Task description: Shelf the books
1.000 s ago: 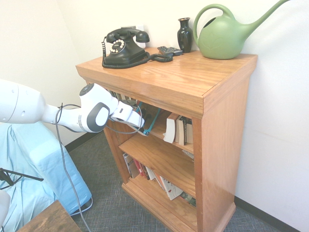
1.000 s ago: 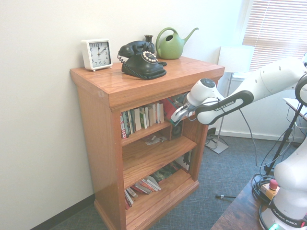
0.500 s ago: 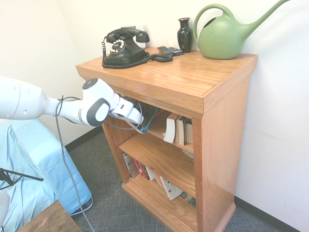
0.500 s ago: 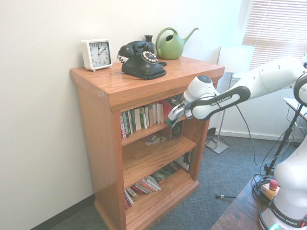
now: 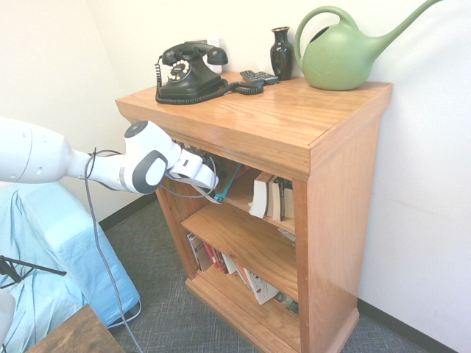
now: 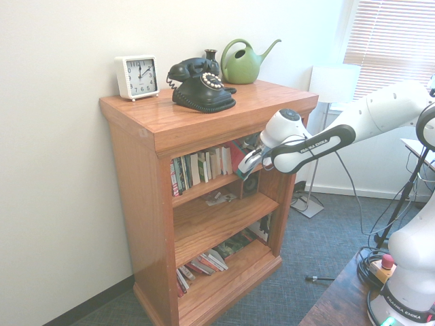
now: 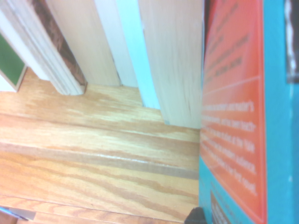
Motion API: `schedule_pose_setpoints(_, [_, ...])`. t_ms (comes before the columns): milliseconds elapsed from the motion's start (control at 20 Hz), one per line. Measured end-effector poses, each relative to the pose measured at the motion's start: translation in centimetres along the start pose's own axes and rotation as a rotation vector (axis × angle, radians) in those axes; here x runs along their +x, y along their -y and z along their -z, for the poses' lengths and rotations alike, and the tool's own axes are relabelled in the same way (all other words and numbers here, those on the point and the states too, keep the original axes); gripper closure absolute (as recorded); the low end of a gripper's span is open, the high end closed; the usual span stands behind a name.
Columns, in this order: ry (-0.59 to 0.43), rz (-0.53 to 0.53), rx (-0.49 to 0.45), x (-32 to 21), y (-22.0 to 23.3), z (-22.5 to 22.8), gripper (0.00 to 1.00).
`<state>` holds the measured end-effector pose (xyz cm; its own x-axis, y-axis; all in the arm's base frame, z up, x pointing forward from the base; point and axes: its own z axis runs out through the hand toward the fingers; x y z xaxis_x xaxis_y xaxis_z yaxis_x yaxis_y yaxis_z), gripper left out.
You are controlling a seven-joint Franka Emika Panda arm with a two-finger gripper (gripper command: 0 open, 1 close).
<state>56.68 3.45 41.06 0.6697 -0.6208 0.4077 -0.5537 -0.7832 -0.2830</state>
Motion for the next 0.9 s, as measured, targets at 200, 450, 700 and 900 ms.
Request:
schedule_pose_setpoints(200, [-0.013, -0.003, 0.008, -0.6, -0.6, -0.1, 1.00])
schedule_pose_setpoints(450, [-0.006, -0.029, 0.007, -0.6, -1.8, -0.1, 1.00])
schedule_pose_setpoints(700, [0.001, -0.034, 0.010, -0.5, -2.4, 0.1, 1.00])
schedule_pose_setpoints(900, [0.000, -0.030, 0.010, -0.5, -2.2, 0.2, 0.00])
